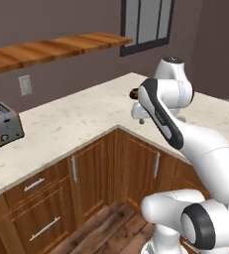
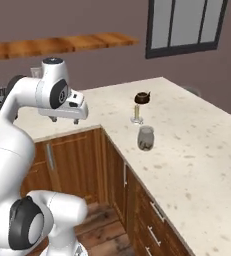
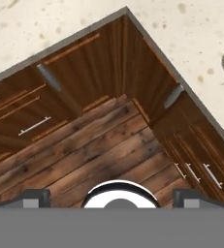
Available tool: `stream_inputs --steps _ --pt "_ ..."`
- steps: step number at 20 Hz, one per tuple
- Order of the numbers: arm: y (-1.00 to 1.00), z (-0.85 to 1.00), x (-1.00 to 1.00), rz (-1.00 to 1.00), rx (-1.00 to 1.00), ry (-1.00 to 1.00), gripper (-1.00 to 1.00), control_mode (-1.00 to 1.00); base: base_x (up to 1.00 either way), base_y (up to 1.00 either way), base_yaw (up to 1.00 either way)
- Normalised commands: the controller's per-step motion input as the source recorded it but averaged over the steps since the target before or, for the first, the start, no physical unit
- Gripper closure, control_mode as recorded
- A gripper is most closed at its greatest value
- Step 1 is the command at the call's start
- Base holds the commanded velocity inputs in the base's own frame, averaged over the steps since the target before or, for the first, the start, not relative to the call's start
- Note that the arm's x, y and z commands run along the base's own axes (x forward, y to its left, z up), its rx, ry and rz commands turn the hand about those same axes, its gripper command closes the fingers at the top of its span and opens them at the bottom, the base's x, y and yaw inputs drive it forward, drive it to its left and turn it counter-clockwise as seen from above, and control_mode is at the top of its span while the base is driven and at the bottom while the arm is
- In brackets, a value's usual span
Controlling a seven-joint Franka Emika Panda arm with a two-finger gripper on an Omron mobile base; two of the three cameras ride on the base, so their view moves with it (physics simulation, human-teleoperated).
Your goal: Pick the candle and jar from the dining table and place them in the open cabinet. Close the cabinet after placing the objects.
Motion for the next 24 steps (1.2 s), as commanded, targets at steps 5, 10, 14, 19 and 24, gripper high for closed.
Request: stream_inputs --steps 5,10,14,19,24 --pt "0.00 0.00 0.00 0.00 0.00 0.00 -1.00 1.00 0.00 0.44 -0.51" --pt "0.00 0.00 0.00 0.00 0.00 0.00 -1.00 1.00 0.01 0.43 -0.50" --pt "0.00 0.00 0.00 0.00 0.00 0.00 -1.00 1.00 0.08 0.47 -0.49" --pt "0.00 0.00 0.00 0.00 0.00 0.00 -1.00 1.00 0.20 0.58 -0.43" --pt "0.00 0.00 0.00 0.00 0.00 0.00 -1.00 1.00 0.13 0.66 -0.41"
